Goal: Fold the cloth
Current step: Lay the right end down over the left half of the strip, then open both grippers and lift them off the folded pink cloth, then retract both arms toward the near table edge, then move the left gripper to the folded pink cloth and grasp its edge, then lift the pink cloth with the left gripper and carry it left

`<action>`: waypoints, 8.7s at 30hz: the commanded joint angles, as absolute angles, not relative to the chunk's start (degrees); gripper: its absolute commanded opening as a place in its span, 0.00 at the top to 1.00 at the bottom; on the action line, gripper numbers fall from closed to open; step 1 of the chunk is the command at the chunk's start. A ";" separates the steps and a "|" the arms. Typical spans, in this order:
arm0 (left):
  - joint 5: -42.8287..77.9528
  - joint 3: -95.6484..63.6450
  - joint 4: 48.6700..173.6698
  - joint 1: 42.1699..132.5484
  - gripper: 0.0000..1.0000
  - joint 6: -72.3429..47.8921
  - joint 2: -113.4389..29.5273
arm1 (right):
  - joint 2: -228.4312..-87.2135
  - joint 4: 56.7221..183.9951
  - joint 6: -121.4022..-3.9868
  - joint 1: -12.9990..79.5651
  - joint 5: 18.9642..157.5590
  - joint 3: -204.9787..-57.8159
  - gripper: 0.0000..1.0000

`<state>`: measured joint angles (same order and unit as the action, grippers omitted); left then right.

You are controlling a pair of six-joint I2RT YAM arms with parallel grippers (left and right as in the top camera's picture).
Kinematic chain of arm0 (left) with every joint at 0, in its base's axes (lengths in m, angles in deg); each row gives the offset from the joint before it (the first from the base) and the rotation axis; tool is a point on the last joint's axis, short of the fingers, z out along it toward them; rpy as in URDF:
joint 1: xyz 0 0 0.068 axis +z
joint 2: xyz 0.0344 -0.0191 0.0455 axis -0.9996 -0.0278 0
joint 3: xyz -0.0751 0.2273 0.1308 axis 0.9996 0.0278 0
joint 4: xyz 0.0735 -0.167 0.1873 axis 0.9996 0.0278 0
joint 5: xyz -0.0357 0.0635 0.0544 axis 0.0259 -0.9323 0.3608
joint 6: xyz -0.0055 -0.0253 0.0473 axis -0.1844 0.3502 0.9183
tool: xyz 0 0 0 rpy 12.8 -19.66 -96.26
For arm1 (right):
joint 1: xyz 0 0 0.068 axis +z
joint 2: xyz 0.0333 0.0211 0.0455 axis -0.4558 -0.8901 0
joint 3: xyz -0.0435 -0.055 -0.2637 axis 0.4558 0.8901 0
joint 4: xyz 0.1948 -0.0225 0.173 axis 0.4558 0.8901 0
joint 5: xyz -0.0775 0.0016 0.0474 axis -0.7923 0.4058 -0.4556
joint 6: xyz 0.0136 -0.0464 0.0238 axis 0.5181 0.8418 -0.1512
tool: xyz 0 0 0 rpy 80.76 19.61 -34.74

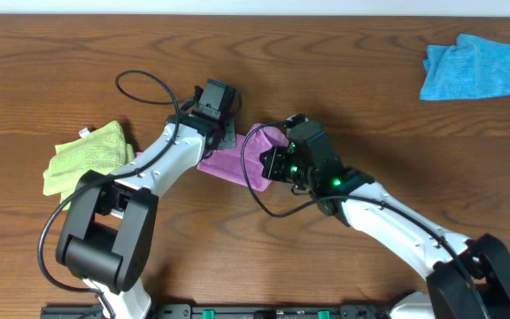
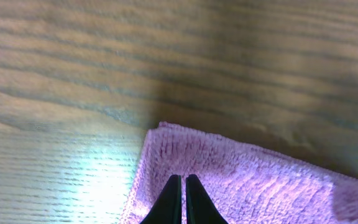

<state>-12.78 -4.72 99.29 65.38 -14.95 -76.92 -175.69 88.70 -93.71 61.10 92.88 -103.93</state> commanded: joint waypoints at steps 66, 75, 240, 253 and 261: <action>-16.64 -9.23 109.78 76.94 0.94 -13.44 -60.17 | -203.23 89.05 -86.89 72.20 83.01 -130.71 0.78; -16.69 -9.23 109.85 76.94 0.94 -13.44 -59.76 | -203.19 88.46 -85.93 72.20 85.10 -131.74 0.40; 4.86 37.09 46.53 74.10 0.17 -63.67 -69.31 | -100.07 140.54 -73.84 47.54 60.10 -87.72 0.01; 10.55 37.09 45.65 74.12 0.94 -54.94 -69.29 | -100.07 140.57 -73.84 47.54 60.10 -87.72 0.01; 15.64 37.07 46.42 74.12 0.94 -48.13 -65.64 | -100.07 140.57 -73.84 47.54 60.10 -87.72 0.01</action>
